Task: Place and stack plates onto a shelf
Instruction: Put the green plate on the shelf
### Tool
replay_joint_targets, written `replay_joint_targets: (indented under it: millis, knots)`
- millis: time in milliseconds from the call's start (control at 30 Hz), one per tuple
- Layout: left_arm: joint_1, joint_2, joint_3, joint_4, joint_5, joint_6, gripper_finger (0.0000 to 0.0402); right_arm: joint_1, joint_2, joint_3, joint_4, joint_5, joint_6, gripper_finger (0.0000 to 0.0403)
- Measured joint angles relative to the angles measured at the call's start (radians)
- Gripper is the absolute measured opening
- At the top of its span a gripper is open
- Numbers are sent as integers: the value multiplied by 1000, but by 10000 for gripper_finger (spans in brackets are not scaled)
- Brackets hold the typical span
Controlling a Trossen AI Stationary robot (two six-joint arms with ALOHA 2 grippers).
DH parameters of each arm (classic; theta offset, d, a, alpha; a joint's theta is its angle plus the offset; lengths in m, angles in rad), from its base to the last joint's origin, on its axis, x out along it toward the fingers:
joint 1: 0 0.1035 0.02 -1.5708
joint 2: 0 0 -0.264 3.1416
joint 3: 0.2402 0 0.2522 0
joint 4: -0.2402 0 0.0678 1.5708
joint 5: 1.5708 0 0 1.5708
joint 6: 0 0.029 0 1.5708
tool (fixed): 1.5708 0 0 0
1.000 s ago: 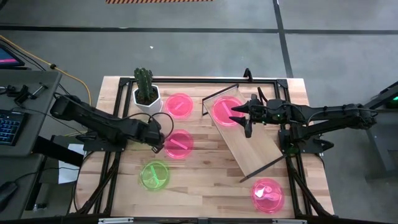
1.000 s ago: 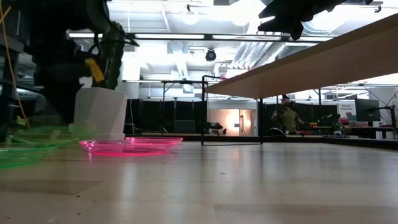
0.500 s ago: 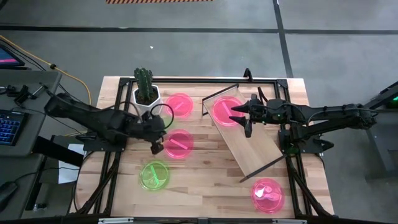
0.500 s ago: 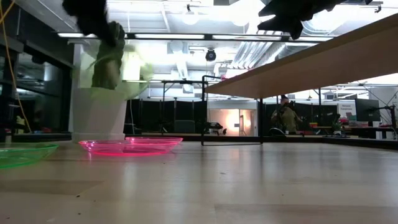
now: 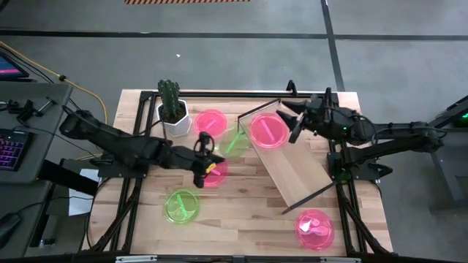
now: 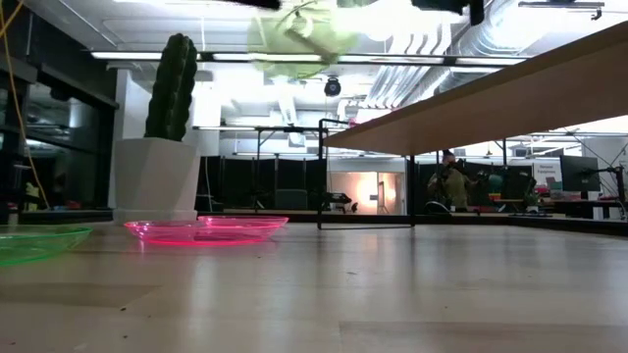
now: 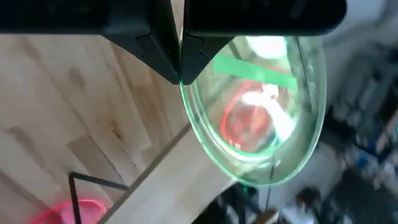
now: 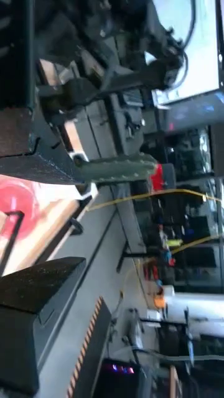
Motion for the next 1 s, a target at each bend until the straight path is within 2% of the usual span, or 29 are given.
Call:
replay_joint_targets:
  millis: [67, 333, 567, 833, 1000]
  knots:
    - [23, 42, 35, 51, 47, 75, 0, 0, -2, 24, -2, 9, -14, 185]
    - [81, 263, 224, 74, 230, 293, 0, 0, -7, 66, -24, 20, -37, 185]
    - [94, 467, 378, 150, 373, 418, 0, 0, -14, 68, -35, 34, -35, 185]
    - [99, 626, 402, 349, 390, 561, 0, 0, -22, 68, -48, 35, -33, 185]
    - [113, 677, 402, 410, 390, 564, 0, 0, -26, 68, -63, 36, -17, 185]
